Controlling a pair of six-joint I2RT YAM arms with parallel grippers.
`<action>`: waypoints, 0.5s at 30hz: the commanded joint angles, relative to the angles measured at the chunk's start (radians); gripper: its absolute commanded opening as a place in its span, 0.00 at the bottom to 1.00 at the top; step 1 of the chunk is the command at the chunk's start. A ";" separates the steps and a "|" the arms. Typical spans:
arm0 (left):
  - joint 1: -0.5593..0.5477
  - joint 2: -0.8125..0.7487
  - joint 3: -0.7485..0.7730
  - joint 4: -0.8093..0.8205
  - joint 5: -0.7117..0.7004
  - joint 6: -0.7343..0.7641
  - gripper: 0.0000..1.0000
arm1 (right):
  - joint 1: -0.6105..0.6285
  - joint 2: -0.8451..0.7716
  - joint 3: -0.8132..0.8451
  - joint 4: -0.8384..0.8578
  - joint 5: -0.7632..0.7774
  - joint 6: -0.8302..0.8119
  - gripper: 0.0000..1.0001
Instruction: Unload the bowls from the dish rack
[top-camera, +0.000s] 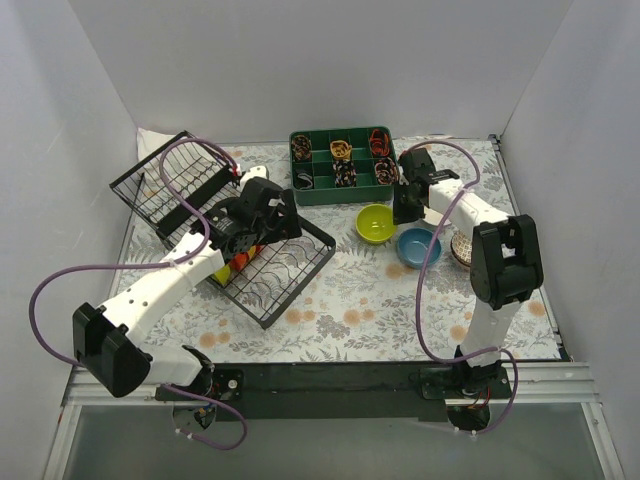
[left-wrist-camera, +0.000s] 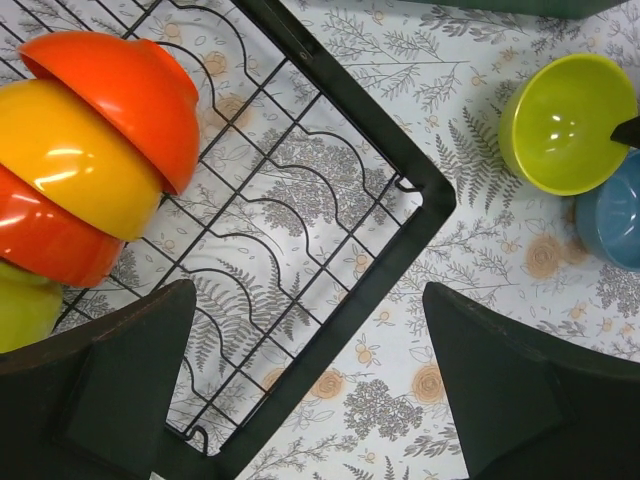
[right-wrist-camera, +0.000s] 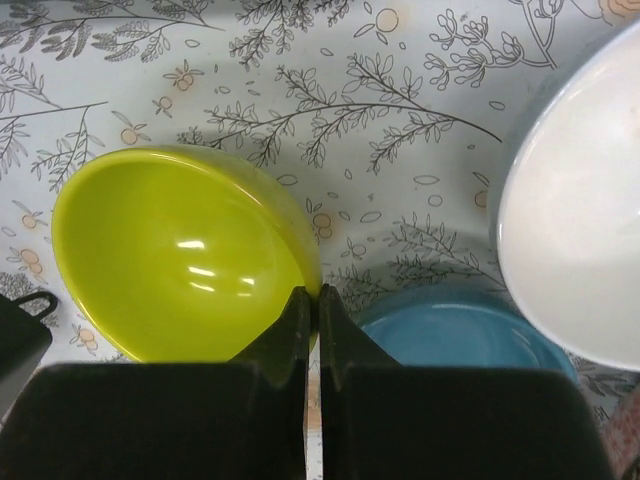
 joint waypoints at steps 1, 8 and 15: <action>0.028 -0.064 -0.016 -0.022 0.008 0.024 0.98 | -0.015 0.023 0.057 0.041 -0.039 0.011 0.01; 0.039 -0.059 -0.007 -0.041 0.006 0.033 0.98 | -0.018 -0.034 0.014 0.045 -0.039 0.012 0.28; 0.050 0.002 0.059 -0.077 -0.043 0.011 0.98 | -0.017 -0.216 -0.046 0.042 -0.081 -0.003 0.59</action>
